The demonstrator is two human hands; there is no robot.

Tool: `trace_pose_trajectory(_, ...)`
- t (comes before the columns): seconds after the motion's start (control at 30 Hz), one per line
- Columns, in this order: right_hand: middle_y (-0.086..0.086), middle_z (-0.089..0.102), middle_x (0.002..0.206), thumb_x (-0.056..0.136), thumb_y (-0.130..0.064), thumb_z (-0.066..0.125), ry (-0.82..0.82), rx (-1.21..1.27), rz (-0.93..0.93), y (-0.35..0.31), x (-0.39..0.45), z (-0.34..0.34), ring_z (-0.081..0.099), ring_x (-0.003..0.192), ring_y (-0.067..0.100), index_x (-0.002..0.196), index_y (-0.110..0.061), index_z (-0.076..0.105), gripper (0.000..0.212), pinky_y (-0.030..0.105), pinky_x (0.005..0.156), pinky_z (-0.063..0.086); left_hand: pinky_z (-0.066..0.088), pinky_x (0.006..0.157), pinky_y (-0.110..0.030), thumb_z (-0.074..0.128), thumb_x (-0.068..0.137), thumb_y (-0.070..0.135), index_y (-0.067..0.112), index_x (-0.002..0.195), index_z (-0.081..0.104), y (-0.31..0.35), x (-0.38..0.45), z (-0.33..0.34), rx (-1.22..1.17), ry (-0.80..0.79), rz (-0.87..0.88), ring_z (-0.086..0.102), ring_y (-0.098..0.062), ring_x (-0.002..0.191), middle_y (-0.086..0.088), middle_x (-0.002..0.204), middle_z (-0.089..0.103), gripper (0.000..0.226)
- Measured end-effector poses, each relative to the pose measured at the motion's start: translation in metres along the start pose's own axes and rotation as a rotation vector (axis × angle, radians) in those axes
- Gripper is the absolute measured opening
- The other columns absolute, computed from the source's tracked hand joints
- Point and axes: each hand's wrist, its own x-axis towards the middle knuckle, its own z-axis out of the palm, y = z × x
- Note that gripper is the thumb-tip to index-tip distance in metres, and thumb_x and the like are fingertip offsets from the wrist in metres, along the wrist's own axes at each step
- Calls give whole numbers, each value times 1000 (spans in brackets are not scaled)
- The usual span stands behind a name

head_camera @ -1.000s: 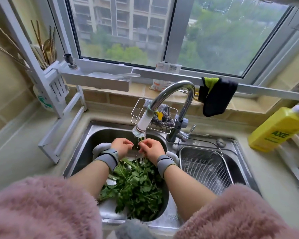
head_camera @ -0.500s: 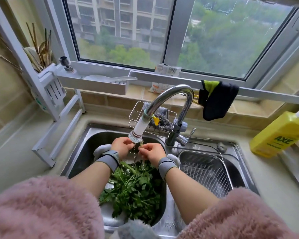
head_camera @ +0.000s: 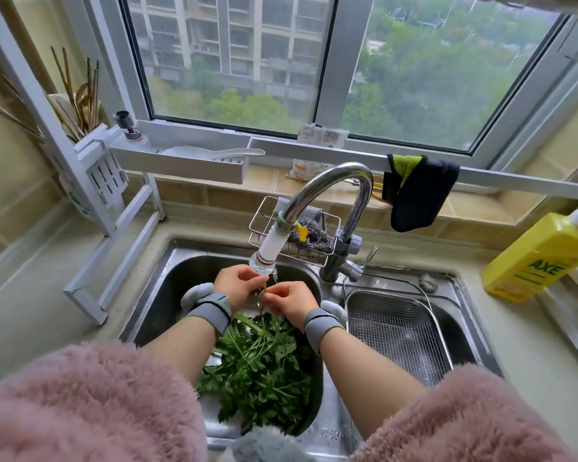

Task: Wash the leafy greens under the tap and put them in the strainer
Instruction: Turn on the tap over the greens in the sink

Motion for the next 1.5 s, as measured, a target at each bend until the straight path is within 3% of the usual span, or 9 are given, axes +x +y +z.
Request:
trace_pose_trajectory(0.17,9,64,81,90,-18,60,-28,-39,-10,5,-1,0,51,56,8,98,-2,68,19,19,58,44,52,66,-30,61,88,10,10,71,63,2,-3,4,-54,-25,-13,56,-19,71,-8,73,61,17)
trace_pose_trajectory(0.33,4,65,84,94,-17,53,-25,-53,-58,4,-1,-2,51,54,-3,88,-14,64,12,8,53,42,52,78,-34,59,88,3,8,82,64,3,-3,6,-98,-56,11,58,-22,77,-7,77,63,10)
trace_pose_trajectory(0.5,4,65,82,94,-15,53,-65,-50,-55,-2,1,1,56,69,15,76,-21,61,21,22,67,48,52,76,-34,63,87,13,9,93,67,6,0,6,-92,-61,-1,60,-20,75,-8,83,67,8)
trace_pose_trajectory(0.87,-9,57,67,91,-26,59,-101,-327,29,10,-7,-8,47,58,0,99,-8,70,22,16,60,41,52,73,-25,62,85,0,9,79,65,4,2,11,-134,-1,19,60,-15,72,-3,75,64,11)
trace_pose_trajectory(0.97,-10,56,63,91,-24,59,-68,-332,14,12,-9,-12,47,57,2,94,-7,71,21,19,61,41,53,83,-34,67,80,-2,7,90,67,7,4,10,-170,-6,17,63,-21,84,-5,83,67,14)
trace_pose_trajectory(1.1,1,66,78,91,-27,58,-80,-332,21,8,-6,-12,52,66,10,94,-10,72,22,27,71,47,52,90,-40,68,80,1,12,79,67,5,5,9,-191,-42,-34,62,-26,86,-10,83,68,12)
trace_pose_trajectory(1.3,-4,64,72,94,-27,54,-39,-205,-34,-4,1,-6,53,59,4,82,-17,66,20,18,60,43,53,56,-12,52,92,1,2,84,61,16,10,-8,-353,134,24,58,-13,70,-6,78,61,12)
trace_pose_trajectory(1.37,-6,63,70,93,-23,56,-40,-177,-37,-8,6,-3,58,64,7,85,-15,68,17,17,66,49,53,52,-11,51,92,2,7,78,57,21,11,-16,-382,203,54,57,-13,69,-7,77,59,17)
trace_pose_trajectory(1.5,-1,65,77,92,-22,58,-29,-230,-27,-9,10,-5,53,58,1,92,-7,71,20,6,52,40,53,54,-12,51,92,1,10,77,55,38,13,-29,-422,263,130,59,-12,64,-7,75,59,18)
